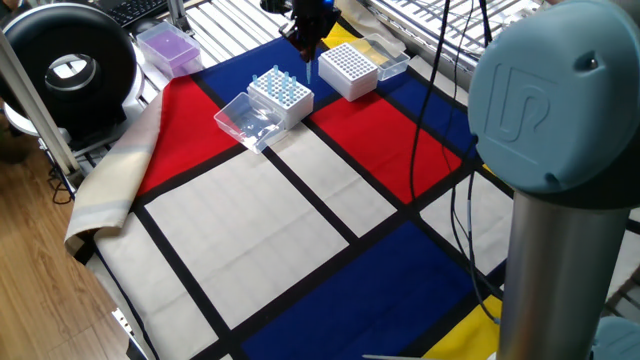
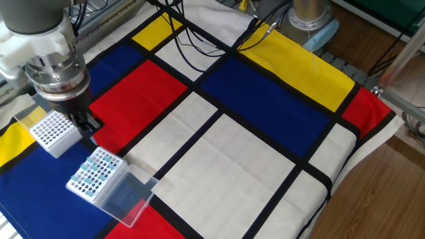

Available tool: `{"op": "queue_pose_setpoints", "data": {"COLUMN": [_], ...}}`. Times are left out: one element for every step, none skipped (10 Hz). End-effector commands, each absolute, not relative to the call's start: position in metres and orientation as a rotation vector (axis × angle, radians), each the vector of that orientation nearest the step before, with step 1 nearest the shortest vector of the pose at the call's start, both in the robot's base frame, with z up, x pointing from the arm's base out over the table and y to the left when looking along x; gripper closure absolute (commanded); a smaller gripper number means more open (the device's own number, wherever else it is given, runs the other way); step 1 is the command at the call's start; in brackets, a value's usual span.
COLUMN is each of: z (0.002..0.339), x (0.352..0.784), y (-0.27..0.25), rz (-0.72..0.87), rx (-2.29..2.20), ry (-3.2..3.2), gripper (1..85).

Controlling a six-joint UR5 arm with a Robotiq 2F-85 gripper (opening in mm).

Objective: Transfer all medium pipette tips from one holder to another

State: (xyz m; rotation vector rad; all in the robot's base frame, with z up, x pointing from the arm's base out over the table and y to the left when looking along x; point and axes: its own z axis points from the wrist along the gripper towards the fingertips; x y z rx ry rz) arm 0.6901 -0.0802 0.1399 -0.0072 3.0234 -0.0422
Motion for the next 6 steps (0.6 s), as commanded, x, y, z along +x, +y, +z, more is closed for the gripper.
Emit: {"op": "queue_pose_setpoints", "data": {"z": [0.140,0.135,0.131,0.129,0.126,0.124], "x": [0.683,0.679,0.675,0.672,0.670,0.669], "y": [-0.099,-0.110,-0.117,-0.124,-0.126,-0.125], "rz": [-0.079,-0.105,-0.122,-0.142,-0.140,-0.124], "rx": [-0.038,-0.052,-0.057,-0.061,-0.063,-0.065], "ry": [3.008,3.001,3.000,2.997,2.994,2.992], "gripper": [84.3,84.3,84.3,84.3,84.3,84.3]}}
